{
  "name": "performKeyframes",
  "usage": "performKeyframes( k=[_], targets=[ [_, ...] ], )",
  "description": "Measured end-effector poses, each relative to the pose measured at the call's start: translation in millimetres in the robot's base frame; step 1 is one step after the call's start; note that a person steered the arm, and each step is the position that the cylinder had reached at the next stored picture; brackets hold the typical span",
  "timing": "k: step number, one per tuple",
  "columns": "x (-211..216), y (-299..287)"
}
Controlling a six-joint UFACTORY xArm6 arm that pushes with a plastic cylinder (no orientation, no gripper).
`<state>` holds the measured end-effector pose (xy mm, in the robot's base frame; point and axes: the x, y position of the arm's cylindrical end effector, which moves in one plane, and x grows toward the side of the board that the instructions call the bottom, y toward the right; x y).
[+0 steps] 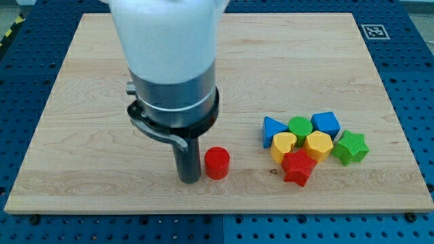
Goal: Slide the red circle diagonal to the blue triangle
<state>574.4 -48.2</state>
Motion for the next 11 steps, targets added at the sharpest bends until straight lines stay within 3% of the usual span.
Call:
performKeyframes(
  k=[2, 5, 7, 11],
  targets=[
    [44, -8],
    [20, 39],
    [-17, 68],
    [-48, 29]
  ],
)
